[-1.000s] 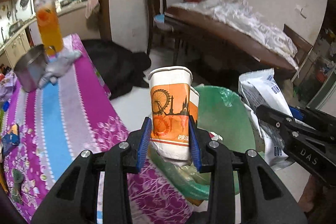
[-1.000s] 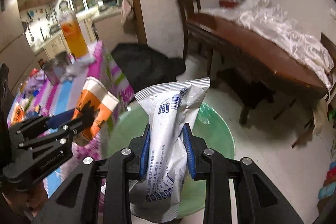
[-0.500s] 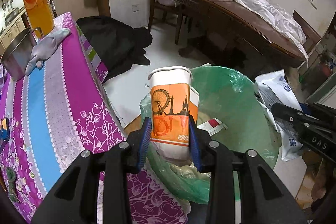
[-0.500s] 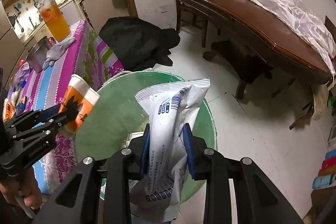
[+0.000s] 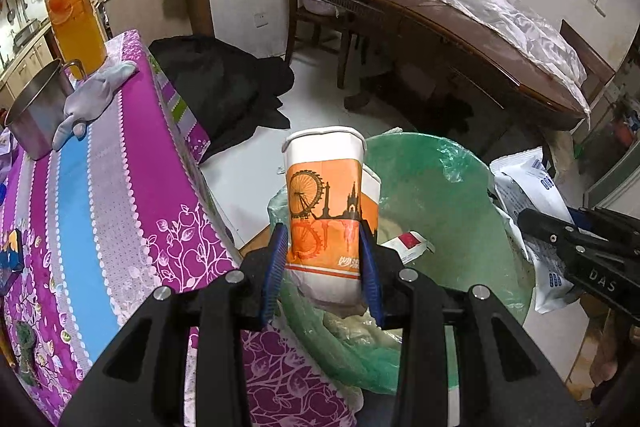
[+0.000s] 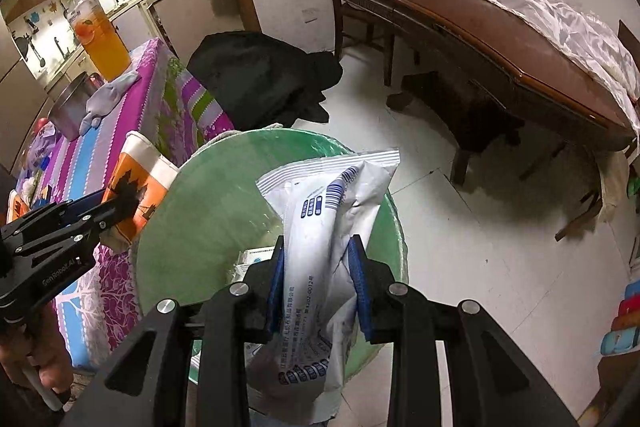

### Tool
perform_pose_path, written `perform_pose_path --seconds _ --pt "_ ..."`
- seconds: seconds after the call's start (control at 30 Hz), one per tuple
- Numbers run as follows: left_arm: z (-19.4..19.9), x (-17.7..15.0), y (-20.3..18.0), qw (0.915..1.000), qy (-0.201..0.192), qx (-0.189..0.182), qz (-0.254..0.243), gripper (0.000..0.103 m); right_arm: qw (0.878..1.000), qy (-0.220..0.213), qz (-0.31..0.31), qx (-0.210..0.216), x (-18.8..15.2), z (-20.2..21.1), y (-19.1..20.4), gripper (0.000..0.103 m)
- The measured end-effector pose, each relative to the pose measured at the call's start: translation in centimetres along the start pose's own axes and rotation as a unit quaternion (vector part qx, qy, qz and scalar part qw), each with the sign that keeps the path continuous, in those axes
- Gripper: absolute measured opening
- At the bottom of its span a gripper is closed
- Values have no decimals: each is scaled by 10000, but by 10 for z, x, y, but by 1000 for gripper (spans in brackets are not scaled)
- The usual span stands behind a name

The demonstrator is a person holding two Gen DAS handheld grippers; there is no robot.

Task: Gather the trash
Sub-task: 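Carry cup and packet over the green bin and open both tools, then grasp the gold coffee bag with the left tool while the right tool grasps the green scrubber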

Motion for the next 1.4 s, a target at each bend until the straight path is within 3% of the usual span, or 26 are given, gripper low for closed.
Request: perform_pose_path --seconds 0.13,0.23,0.33,0.8,1.0,1.13,1.27,1.4 --pt "0 3 -1 10000 -33 54 -19 36 10000 14 -26 69 -1 -3 -1 32" --pt "0 5 -1 10000 -36 76 -37 39 10000 -8 -31 86 -1 -3 0 45" --pt "1 6 -1 9999 -102 129 -54 50 9999 -109 -71 97 0 1 -1 54" --pt "8 -2 7 9999 -142 91 -18 52 9986 -503 -17 142 -5 32 8 56" --pt "37 -17 32 9988 -464 167 -11 59 9877 -1490 423 217 -15 85 54 71" --pt "60 -30 66 9974 -656 239 171 59 9752 -2016 688 594 -29 110 105 77" --pt "91 -49 116 9937 -913 501 407 62 9665 -2139 867 1123 -42 117 153 81" --pt "123 -73 177 9850 -1184 1053 676 68 9610 -2003 1038 1598 -55 110 202 84"
Point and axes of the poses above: each gripper's, at about its wrist camera, not at the fingertips, and z roughly against the way its jaws point, y to its left, x to its top, the point moved 6 cm from there along -z, roughly the way its jaws point, and after that the axes turned 3 degrees about y, right-handed, at the moved point
